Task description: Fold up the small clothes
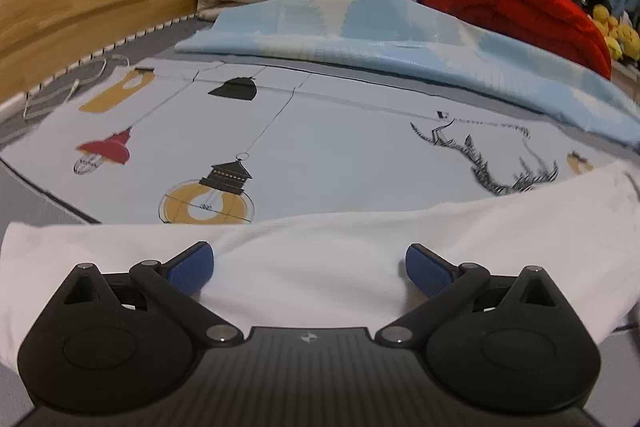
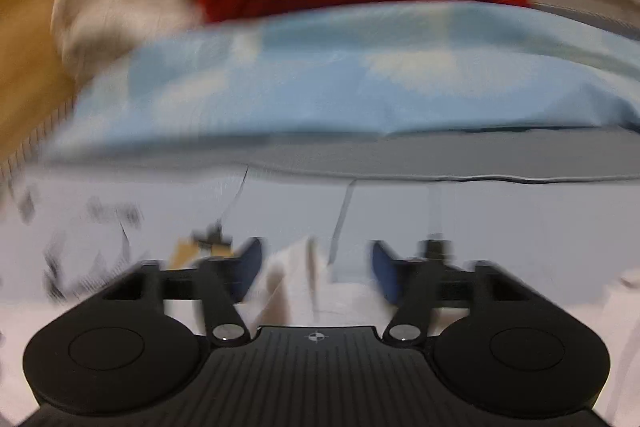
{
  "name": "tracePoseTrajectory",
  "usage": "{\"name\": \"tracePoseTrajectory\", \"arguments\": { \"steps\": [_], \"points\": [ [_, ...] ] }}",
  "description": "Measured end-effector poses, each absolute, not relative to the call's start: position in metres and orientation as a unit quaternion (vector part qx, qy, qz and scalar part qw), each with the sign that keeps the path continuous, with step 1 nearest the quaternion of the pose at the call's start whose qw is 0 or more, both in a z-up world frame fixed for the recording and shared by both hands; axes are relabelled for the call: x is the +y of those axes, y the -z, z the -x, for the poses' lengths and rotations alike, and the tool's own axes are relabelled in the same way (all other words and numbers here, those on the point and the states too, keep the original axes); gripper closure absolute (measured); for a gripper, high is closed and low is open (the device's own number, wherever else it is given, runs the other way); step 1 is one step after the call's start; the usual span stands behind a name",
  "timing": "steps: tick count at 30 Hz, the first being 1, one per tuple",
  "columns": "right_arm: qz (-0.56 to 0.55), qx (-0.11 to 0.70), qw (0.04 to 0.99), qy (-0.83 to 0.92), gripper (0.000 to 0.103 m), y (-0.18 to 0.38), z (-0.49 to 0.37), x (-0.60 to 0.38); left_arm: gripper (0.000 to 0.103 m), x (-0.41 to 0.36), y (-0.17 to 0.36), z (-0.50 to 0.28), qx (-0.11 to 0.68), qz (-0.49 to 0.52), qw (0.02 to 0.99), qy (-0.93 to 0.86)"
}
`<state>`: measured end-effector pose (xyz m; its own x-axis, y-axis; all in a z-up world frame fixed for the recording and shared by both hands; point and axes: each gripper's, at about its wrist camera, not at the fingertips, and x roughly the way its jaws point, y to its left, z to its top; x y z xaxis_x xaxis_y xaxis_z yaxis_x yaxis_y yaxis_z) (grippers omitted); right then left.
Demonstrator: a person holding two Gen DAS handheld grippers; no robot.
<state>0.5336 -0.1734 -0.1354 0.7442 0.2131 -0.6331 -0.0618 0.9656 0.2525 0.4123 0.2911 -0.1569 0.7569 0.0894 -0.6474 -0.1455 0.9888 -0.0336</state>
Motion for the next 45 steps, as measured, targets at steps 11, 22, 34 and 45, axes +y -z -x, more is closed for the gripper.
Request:
{"name": "tracePoseTrajectory", "arguments": {
  "steps": [11,22,34,45],
  "points": [
    [-0.079,0.343,0.935,-0.044,0.033,0.059,-0.237,-0.279,0.0,0.192,0.067,-0.315,0.346,0.015,0.934,0.092],
    [-0.123,0.365,0.919,0.081,0.03,0.094,-0.062,-0.34,0.001,0.111,0.092,-0.153,0.457,-0.063,0.875,0.148],
    [-0.075,0.393,0.911,0.096,0.03,0.112,-0.01,-0.348,0.001,0.102,0.106,-0.102,0.451,-0.166,0.87,0.108],
    [-0.058,0.402,0.911,0.073,0.03,0.124,0.045,-0.329,0.001,0.107,0.096,-0.103,0.438,-0.107,0.886,0.103]
  ]
}}
